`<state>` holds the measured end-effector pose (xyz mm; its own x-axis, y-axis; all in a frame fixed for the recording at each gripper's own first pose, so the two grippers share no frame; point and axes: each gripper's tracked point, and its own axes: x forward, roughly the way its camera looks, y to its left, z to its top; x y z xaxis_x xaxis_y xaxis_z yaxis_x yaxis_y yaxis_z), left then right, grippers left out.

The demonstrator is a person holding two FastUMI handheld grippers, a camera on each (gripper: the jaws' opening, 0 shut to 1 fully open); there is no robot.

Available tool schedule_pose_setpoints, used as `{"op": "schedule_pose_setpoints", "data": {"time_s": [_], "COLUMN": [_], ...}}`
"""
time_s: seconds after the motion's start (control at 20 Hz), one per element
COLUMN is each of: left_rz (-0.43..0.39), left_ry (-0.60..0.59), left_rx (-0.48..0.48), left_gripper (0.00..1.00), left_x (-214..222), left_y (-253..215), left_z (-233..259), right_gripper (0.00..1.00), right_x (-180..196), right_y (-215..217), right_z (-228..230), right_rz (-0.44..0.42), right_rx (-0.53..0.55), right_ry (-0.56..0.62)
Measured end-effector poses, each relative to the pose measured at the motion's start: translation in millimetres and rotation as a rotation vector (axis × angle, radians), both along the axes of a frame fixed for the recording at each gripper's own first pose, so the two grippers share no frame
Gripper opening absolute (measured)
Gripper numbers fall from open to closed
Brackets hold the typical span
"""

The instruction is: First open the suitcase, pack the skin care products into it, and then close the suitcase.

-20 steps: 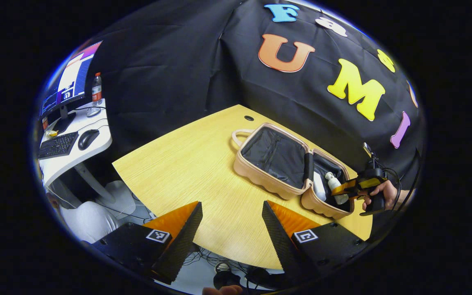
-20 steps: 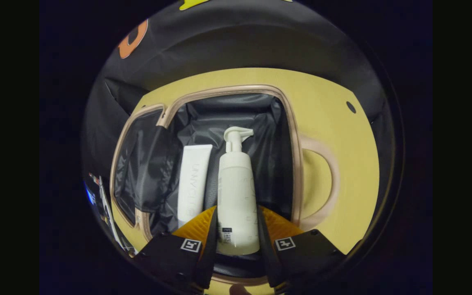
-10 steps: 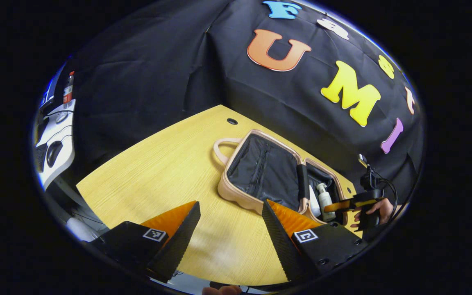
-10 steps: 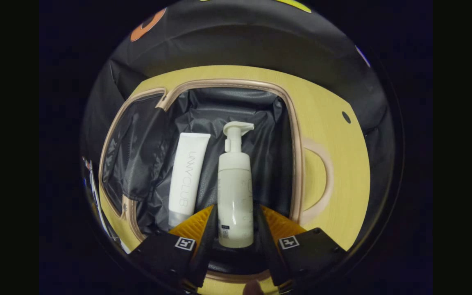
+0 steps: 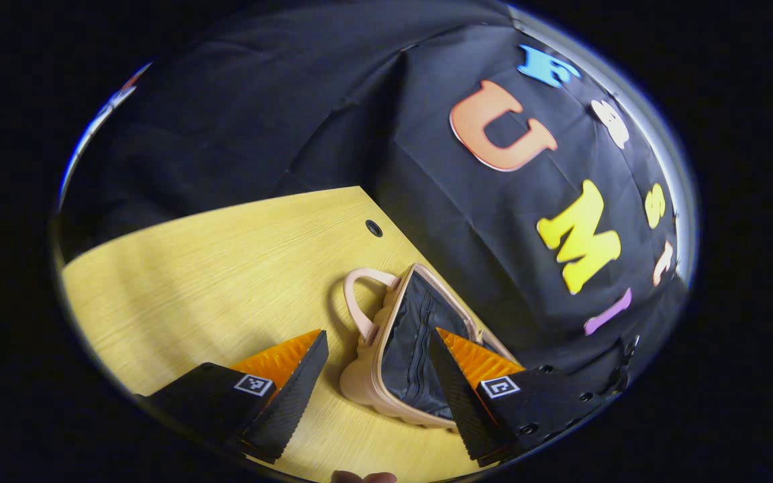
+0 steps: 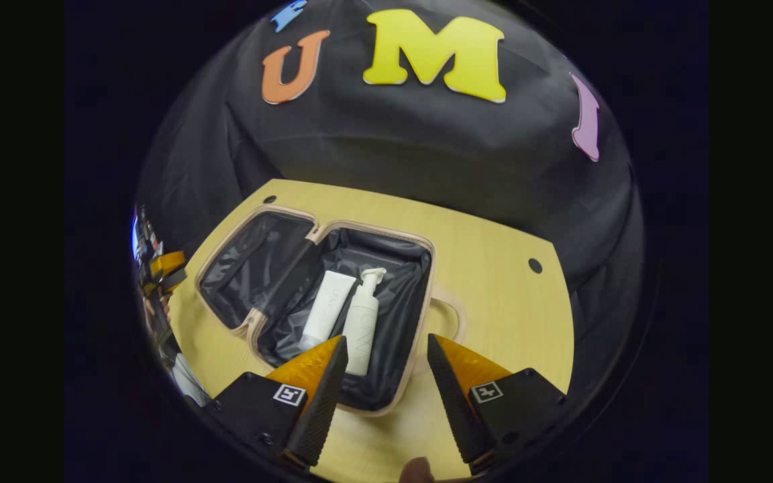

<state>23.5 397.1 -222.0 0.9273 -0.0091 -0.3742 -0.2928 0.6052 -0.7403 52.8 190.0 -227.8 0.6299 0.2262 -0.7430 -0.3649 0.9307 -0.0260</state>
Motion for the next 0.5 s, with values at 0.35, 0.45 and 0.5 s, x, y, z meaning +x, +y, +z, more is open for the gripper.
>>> {"op": "schedule_pose_setpoints", "data": {"time_s": [0.35,0.45,0.5], "left_rz": [0.043,0.040,0.039], "left_ry": [0.018,0.034,0.032], "left_rx": [-0.230,-0.278,-0.297], "left_gripper": [0.93,0.92,0.90], "left_x": [60,73,79], "left_y": [21,21,21], "left_z": [-59,-64,-66], "right_gripper": [0.71,0.71,0.70], "right_x": [-32,-32,-34], "right_y": [-20,-21,-20], "right_z": [37,46,50], "right_rz": [-0.032,-0.033,-0.030], "right_rx": [0.061,0.067,0.073], "right_ry": [-0.025,-0.044,-0.048]}}
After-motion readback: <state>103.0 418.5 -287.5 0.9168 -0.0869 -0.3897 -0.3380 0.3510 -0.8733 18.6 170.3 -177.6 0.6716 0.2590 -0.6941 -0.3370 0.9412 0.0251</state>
